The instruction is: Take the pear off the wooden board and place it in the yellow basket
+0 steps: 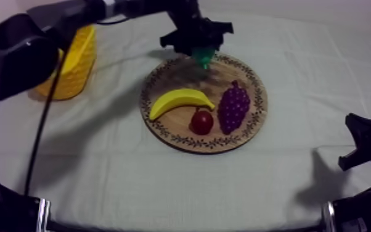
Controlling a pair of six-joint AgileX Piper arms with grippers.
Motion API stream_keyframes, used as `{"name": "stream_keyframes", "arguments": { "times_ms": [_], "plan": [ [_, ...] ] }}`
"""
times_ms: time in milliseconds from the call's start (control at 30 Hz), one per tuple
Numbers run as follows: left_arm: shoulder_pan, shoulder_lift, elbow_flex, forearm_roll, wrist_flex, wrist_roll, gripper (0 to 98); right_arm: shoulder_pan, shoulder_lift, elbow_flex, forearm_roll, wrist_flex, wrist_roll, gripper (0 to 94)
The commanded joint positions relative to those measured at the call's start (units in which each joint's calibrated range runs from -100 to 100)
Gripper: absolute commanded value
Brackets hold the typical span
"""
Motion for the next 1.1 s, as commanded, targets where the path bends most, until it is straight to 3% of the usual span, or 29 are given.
{"name": "stream_keyframes", "arguments": {
  "times_ms": [0, 233, 500, 767, 933, 1067],
  "plan": [
    [-1.8, -10.19, 9.74, -0.66, -0.02, 0.35, 52.8, -0.01, -0.01, -0.01, 0.0, 0.0, 0.01, 0.3],
    [-9.01, -28.58, 20.7, -4.1, 4.59, 1.07, 52.7, -0.01, -0.01, -0.01, 0.0, 0.0, 0.01, 0.3],
    [-17.65, -40.39, 30.18, -6.51, 5.96, 0.2, 52.7, -0.01, -0.01, -0.01, 0.0, 0.0, 0.01, 0.3],
    [-22.07, -43.76, 41.56, -8.62, 1.44, 0.35, 51.2, -0.01, -0.01, -0.01, 0.0, 0.0, 0.01, 0.3],
    [-22.56, -44.17, 47.96, -11.21, -2.29, 1.63, 54.9, -0.01, -0.01, -0.01, 0.0, 0.0, 0.01, 0.3],
    [-23.28, -44.57, 51.34, -12.0, -5.89, 2.52, 58.5, -0.01, -0.01, -0.01, 0.0, 0.0, 0.01, 0.3]
  ]
}}
